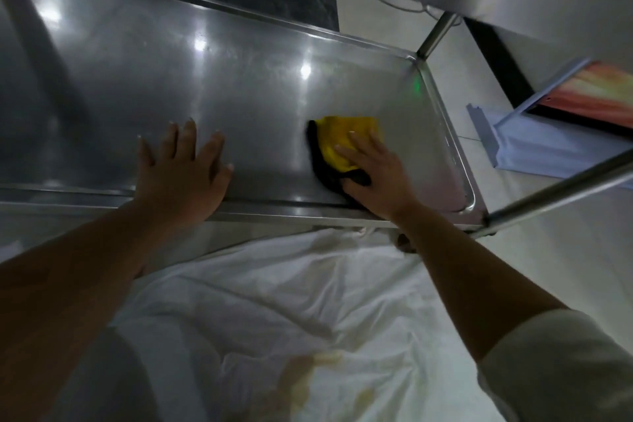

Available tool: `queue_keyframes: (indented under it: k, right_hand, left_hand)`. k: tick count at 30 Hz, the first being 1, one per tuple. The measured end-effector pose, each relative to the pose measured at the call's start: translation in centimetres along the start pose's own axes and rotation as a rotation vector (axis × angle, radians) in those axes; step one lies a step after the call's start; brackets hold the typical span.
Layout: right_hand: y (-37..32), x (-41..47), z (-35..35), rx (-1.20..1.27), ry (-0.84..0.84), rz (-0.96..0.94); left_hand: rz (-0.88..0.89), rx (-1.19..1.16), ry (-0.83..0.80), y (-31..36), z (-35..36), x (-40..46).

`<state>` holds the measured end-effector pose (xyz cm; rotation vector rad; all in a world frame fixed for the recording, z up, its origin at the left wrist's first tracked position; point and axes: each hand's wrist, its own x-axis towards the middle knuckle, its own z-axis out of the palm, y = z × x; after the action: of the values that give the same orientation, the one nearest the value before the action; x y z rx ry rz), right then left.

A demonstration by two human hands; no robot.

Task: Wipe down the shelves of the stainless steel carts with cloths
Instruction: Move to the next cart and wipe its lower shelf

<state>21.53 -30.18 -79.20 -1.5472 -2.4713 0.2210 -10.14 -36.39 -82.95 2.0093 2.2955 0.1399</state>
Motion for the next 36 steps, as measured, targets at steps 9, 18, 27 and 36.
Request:
queue_keyframes:
  k: [9, 18, 27, 36]
  right_hand:
    - [6.1, -1.7, -1.5, -0.041, 0.128, 0.849]
    - [-7.5, 6.1, 3.2, -0.025, 0.009, 0.415]
    - [0.7, 2.9, -0.3, 0.079, 0.035, 0.040]
    - [0.9, -1.4, -0.8, 0.016, 0.124, 0.944]
  left_hand:
    - [0.008, 0.024, 0.042, 0.6, 0.1, -0.3]
    - [0.009, 0.059, 0.018, 0.6, -0.1, -0.2]
    - [0.008, 0.011, -0.006, 0.5, -0.6, -0.2]
    - [0.002, 0.051, -0.049, 0.8, -0.8, -0.3]
